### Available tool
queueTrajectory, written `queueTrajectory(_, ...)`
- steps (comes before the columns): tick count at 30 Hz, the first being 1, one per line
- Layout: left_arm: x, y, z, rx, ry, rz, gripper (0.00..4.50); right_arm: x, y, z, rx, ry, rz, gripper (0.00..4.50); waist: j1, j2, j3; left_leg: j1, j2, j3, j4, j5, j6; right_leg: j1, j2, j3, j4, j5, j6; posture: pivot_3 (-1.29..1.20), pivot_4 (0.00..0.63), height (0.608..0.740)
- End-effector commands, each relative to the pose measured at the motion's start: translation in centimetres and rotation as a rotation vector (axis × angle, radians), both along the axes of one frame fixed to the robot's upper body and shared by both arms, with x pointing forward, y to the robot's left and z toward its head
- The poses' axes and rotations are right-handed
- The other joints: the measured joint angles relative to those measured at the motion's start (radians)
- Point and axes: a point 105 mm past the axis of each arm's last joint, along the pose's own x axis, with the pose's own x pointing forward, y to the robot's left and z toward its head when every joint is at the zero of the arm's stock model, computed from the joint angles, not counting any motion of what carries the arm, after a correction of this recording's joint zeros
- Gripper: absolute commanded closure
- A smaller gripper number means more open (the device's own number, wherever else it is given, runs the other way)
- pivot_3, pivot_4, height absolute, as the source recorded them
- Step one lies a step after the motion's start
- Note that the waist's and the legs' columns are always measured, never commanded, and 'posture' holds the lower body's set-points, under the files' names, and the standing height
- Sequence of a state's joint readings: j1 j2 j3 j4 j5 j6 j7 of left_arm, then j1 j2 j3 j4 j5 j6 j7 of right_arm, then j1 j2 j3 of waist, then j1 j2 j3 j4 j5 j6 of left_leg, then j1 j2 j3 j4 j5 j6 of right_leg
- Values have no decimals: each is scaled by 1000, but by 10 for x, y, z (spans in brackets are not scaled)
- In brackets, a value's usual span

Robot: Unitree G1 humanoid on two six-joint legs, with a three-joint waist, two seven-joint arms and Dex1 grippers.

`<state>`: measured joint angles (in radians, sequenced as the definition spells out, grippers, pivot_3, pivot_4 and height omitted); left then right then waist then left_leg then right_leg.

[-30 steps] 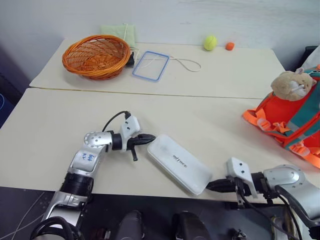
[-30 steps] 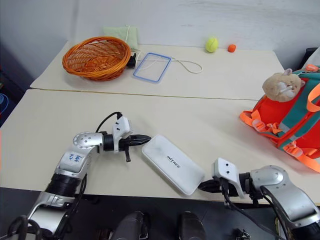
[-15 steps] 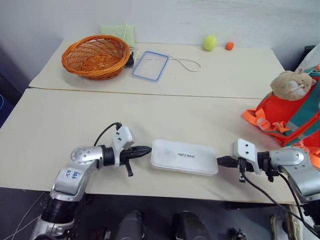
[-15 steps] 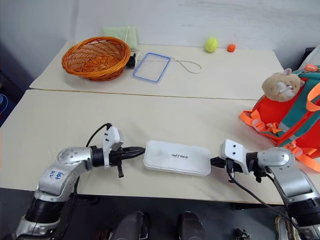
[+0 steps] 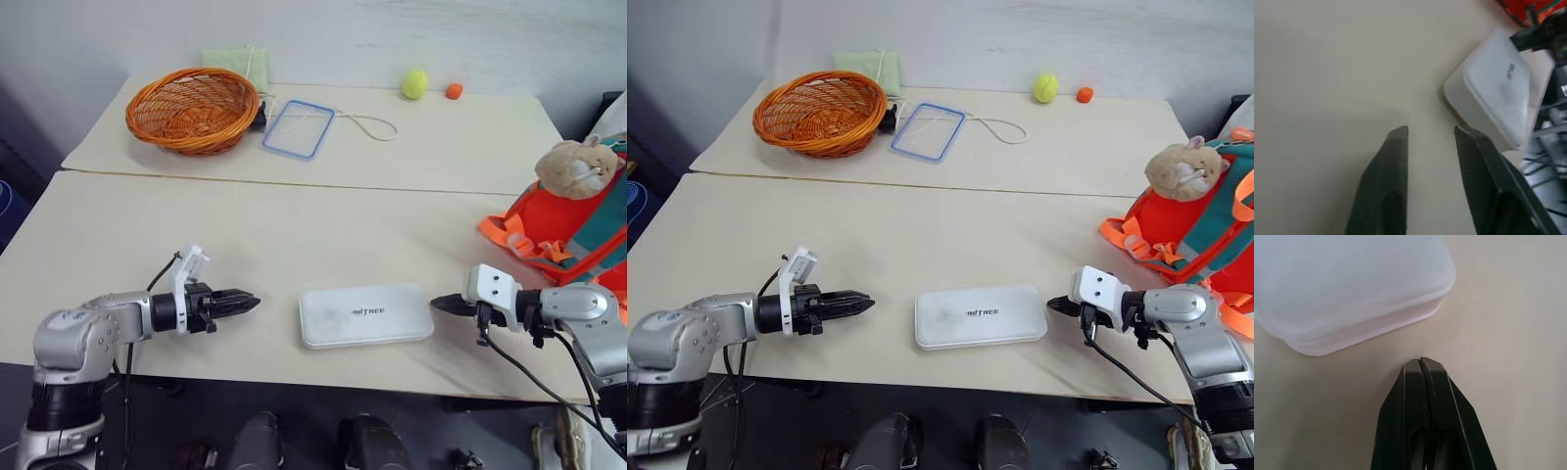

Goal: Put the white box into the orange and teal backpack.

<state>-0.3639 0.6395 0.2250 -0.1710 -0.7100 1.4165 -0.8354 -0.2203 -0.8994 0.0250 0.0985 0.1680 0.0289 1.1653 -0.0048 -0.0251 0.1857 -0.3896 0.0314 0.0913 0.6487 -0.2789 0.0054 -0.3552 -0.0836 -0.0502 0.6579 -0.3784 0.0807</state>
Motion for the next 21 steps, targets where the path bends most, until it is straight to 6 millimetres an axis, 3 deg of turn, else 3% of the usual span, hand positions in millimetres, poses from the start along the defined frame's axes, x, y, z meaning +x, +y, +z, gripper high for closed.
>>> queueTrajectory(1, -10, -12, 0, -80, 198, -64, 1729, -3, 0, 9, -14, -5, 28, 4500, -1, 0, 0, 0, 0, 0, 0, 0, 0, 0, 0, 0, 0, 0, 0, 0, 150, 740)
queueTrajectory(5, -11, -25, -15, -106, 351, -88, 524, -7, 9, 8, -3, 1, 52, 4500, -7, 0, 0, 0, 1, 0, 0, 0, -1, 0, 0, 1, 0, 0, 0, 0, 150, 740)
queueTrajectory(7, 0, -32, -22, -126, 369, -27, 50, -9, 17, 5, 8, 6, 69, 4500, -5, 1, -1, 1, 1, -1, 0, 1, -1, 0, 0, 0, 1, 0, 0, 0, 150, 740)
queueTrajectory(12, 3, -54, -31, -150, 419, -13, 50, -9, 30, 1, 35, 8, 90, 4500, 6, 1, -1, 2, -1, -1, 1, 0, -1, 3, -2, 0, 0, 0, 0, 0, 150, 740)
queueTrajectory(15, -4, -72, -29, -174, 459, -87, 50, -4, 37, 1, 40, -3, 98, 4500, 5, 2, -1, 4, -2, -2, 2, 0, 0, 5, -3, -1, 0, 0, 0, 0, 150, 740)
queueTrajectory(21, 2, -84, -16, -291, 500, -84, 50, 0, 51, 2, 63, -9, 132, 4500, 3, 2, -1, 4, -2, -3, 2, 0, 0, 6, -2, -2, -1, 0, 0, 0, 150, 740)
